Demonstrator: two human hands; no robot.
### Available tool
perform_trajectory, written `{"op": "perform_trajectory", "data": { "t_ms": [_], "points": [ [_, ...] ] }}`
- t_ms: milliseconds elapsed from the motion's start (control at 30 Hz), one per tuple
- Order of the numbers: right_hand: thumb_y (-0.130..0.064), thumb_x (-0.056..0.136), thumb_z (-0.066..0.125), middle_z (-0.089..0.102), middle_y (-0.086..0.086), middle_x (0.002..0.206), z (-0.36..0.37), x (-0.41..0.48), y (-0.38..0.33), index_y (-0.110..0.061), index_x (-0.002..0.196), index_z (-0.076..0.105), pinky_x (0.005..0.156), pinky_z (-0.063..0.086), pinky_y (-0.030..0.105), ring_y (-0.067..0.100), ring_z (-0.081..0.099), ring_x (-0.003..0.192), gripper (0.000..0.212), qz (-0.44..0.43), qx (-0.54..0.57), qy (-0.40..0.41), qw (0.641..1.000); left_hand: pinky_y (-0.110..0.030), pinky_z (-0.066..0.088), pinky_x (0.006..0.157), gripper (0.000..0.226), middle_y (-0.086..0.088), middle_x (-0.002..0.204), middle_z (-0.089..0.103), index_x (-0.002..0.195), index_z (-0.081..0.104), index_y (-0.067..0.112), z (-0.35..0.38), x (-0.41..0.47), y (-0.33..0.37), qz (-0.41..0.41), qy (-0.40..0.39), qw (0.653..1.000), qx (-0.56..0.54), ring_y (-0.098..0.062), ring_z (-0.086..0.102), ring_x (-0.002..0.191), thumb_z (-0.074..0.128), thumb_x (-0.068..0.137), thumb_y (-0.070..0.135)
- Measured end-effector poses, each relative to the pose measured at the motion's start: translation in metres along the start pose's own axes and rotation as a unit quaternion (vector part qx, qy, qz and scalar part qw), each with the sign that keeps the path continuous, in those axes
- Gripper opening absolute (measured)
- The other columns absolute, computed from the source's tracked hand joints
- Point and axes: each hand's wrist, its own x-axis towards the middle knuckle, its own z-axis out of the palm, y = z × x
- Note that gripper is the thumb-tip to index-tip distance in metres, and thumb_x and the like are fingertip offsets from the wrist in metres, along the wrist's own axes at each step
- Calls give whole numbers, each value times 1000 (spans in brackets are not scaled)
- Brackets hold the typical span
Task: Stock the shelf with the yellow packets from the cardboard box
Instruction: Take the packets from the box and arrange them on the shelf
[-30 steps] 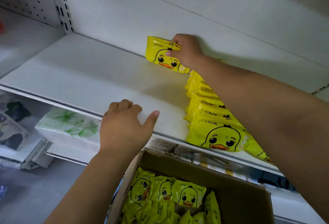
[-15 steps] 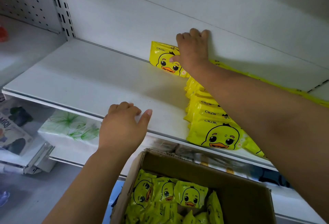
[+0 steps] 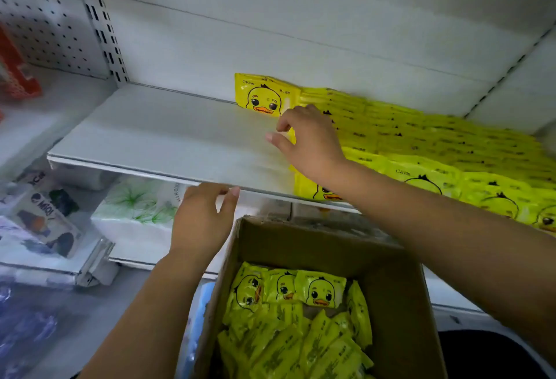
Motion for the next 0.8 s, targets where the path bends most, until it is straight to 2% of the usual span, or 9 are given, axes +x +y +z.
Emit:
{"op": "perform_trajectory", "data": {
  "t_ms": [133,233,367,433,500,600,667,800],
  "points": [
    [-42,89,67,66,-1,89,2,-108,-12,-16,88,66,79,43,41,25,54,93,26,13,78,-21,997,-39,42,102,52,-7,136,62,135,60,12,3,-43,-4,-67,-55,996,31,-25,51,132,53,101,51],
    [-45,90,66,64,-3,88,19,-181,-4,-20,87,66,78,42,38,21,53,94,26,66,108,-97,987,-46,42,105,69,-12,146,55,145,47,10,11,-76,-13,-127,-118,983,66,-34,49,136,49,99,61],
    [-41,91,69,67,-1,90,52,-268,18,-18,86,68,77,42,34,22,59,94,24,195,158,-229,940,-48,45,95,61,-25,132,60,131,46,5,23,-127,-24,-162,-193,962,110,-44,56,123,45,102,59],
    [-39,92,69,68,4,86,68,-302,27,-9,87,70,73,43,32,22,62,88,30,272,187,-295,897,-48,45,89,53,-29,124,62,124,46,5,25,-148,-30,-154,-195,962,115,-47,58,117,42,104,54],
    [-37,91,71,69,10,85,85,-329,32,-3,89,72,73,47,33,25,64,86,35,302,202,-347,865,-48,44,86,48,-31,120,64,120,47,6,25,-165,-34,-153,-171,968,101,-50,59,113,39,106,51],
    [-34,88,75,72,10,106,112,-355,34,-7,102,72,85,50,34,28,65,104,31,285,203,-405,844,-44,40,80,40,-27,114,66,113,51,10,27,-184,-37,-165,-124,976,70,-49,59,108,36,108,47],
    [-36,88,76,66,9,127,128,-359,33,-13,121,68,94,48,33,28,59,119,41,250,186,-443,841,-41,38,78,37,-19,104,66,111,54,12,27,-188,-40,-179,-104,978,42,-45,60,105,34,110,44],
    [-44,88,72,41,4,156,162,-350,31,-26,149,44,112,36,44,31,36,142,69,150,103,-512,839,-35,34,73,34,4,82,58,100,53,17,27,-183,-47,-203,-94,975,1,-33,56,89,32,111,42]
  ]
}}
